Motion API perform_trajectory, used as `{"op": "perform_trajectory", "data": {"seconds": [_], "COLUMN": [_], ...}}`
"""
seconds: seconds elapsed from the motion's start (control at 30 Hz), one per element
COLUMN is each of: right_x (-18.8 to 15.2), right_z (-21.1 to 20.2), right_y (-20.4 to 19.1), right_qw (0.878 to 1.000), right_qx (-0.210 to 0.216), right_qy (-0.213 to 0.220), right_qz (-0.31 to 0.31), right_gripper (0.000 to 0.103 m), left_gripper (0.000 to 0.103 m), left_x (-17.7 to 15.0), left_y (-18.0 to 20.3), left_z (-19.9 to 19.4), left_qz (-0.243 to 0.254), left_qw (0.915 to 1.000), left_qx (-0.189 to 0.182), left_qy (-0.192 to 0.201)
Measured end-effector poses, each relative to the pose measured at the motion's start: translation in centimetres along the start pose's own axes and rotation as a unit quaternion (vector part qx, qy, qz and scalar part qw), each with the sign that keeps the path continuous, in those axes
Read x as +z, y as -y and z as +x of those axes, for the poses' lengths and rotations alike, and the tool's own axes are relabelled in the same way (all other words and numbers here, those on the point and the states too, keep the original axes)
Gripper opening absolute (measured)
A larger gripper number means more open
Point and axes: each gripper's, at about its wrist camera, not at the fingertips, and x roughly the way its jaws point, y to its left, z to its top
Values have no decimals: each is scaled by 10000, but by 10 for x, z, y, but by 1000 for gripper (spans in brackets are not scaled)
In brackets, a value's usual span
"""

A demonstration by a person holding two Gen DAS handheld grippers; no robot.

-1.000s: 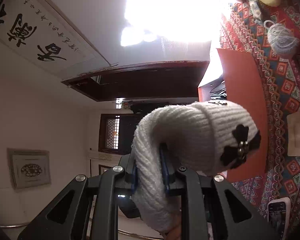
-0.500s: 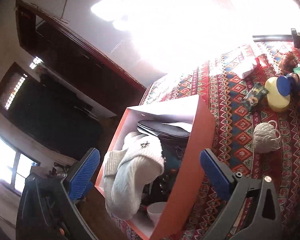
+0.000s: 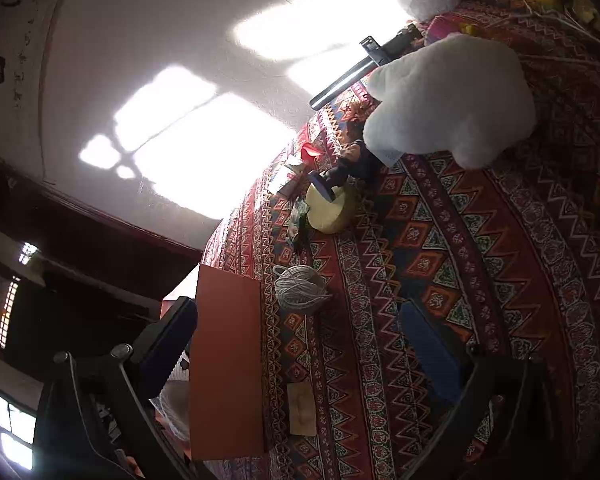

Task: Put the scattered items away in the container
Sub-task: 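Grasp the grey yarn ball with the left tool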

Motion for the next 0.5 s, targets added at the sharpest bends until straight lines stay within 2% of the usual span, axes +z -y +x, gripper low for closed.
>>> {"op": "perform_trajectory", "data": {"seconds": [0.13,0.27,0.37,0.5], "right_x": [14,24,30,38], "right_z": [-8,-9,-5,1], "right_y": [16,39,53,66], "right_qw": [9997,9981,9974,9969], "right_qx": [-69,106,78,11], "right_qy": [157,215,183,130], "right_qz": [150,571,697,780], "right_gripper": [102,102,102,102], "left_gripper": [91,91,91,91], "left_x": [-21,-37,-44,-51], "left_y": [67,130,166,189], "left_z": [24,68,118,192], "left_qz": [503,962,1284,1330], "left_qw": [9981,9939,9893,9819], "left_qx": [-255,-335,-158,44], "left_qy": [-231,-412,-670,-1346]}}
